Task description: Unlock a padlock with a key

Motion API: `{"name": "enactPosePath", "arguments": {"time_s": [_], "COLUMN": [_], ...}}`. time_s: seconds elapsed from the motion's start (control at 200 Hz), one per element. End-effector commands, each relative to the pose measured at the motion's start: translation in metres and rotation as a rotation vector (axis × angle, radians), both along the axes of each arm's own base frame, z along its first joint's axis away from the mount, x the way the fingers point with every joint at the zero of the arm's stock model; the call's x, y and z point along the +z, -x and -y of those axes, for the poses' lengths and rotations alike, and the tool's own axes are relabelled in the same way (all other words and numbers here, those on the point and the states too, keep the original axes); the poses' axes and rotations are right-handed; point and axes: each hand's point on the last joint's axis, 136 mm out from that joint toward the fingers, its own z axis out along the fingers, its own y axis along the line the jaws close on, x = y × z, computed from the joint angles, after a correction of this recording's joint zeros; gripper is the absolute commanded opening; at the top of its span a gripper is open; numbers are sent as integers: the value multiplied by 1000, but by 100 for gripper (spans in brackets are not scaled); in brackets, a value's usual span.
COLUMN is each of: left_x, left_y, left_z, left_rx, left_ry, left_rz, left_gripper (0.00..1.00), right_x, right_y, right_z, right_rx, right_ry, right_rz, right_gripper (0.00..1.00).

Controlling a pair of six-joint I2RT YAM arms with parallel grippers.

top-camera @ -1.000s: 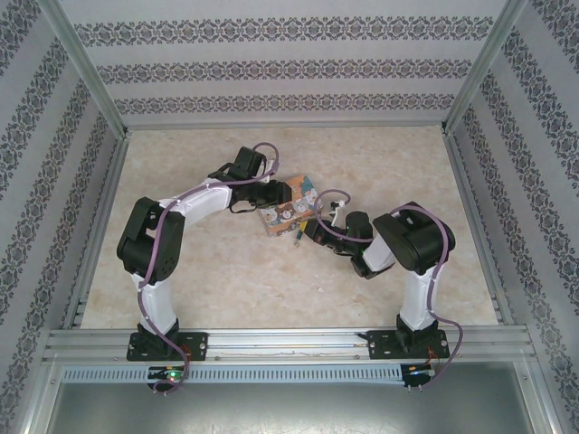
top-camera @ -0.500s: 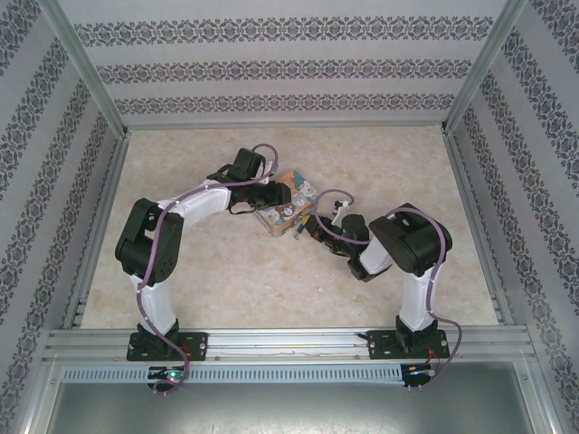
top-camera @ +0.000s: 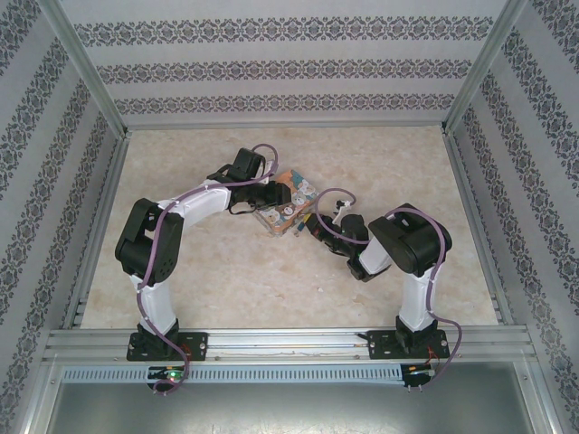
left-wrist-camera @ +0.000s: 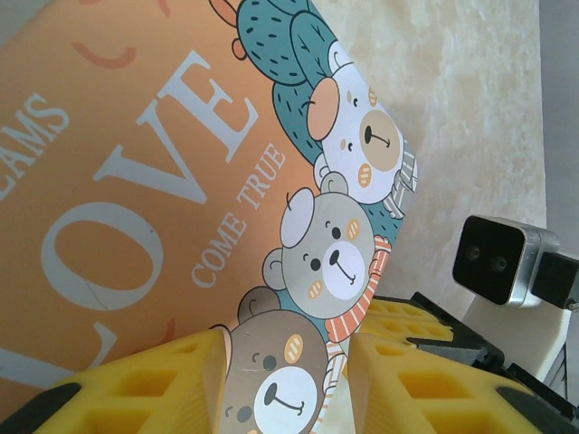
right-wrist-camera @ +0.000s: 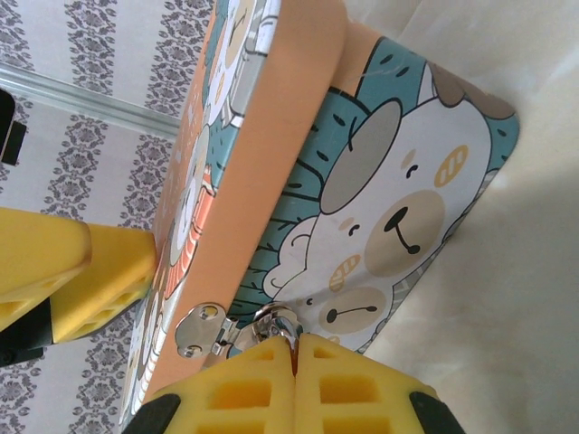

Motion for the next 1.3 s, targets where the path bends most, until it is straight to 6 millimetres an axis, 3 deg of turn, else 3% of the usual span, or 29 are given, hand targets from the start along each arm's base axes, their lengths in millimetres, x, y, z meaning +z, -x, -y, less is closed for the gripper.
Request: {"name": "enactPosePath", "arguments": {"time_s": [0.0,0.43,0.764,1.299], "left_x": [-32,-32,-30,15], "left_y": [33,32,30,14], "left_z": [1,-3,-7,-24], "left_rx": [-28,-22,-9,29], "left_ry": [-57,-57,-51,-35], "left_rz": [-137,-137,-131,-13], "left_gripper": [40,40,42,52], "right_x": [15,22,19,25], "right_y": [-14,-26,-25,-16], "right_z": [0,7,23,53], "right_rx": [-49,-96,-128,-164], "right_ry": [-30,-48,-33,16], "right_rz": [53,64,58,67], "right_gripper": [0,0,0,0]}}
